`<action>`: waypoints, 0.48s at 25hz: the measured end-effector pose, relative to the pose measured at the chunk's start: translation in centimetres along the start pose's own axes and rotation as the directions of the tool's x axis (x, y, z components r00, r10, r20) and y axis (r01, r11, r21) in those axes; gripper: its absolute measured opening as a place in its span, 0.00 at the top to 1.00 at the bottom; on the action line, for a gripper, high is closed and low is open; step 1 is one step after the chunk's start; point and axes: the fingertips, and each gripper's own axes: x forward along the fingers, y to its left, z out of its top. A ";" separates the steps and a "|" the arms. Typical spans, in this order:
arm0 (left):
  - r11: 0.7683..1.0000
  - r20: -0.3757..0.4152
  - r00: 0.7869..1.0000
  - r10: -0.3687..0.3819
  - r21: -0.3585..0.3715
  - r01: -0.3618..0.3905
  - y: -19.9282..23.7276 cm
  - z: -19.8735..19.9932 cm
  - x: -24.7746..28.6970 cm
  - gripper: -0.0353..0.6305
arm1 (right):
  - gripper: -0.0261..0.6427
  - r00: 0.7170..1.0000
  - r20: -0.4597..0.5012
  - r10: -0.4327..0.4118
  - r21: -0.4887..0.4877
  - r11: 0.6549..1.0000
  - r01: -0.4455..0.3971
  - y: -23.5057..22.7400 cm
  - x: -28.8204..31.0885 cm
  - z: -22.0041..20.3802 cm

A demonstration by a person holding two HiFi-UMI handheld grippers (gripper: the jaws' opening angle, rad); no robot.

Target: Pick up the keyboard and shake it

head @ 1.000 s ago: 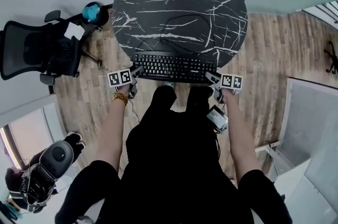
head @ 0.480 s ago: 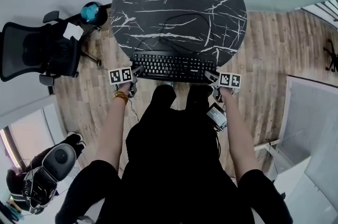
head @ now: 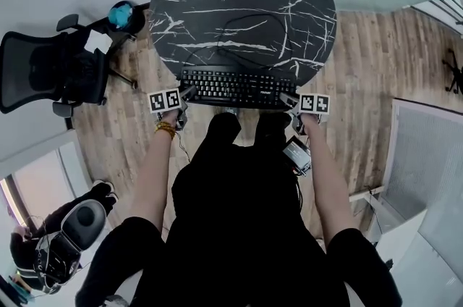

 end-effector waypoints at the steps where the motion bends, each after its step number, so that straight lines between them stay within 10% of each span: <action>1: 1.000 0.005 1.000 0.001 0.003 -0.001 0.0 0.0 0.0 0.57 | 0.57 1.000 -0.005 -0.003 -0.004 1.000 0.003 0.0 0.0 0.0; 12: 0.998 0.063 0.998 0.018 0.056 -0.022 -0.1 -0.1 -0.4 0.57 | 0.57 0.999 -0.013 -0.030 -0.039 0.999 0.029 0.2 -0.1 -0.3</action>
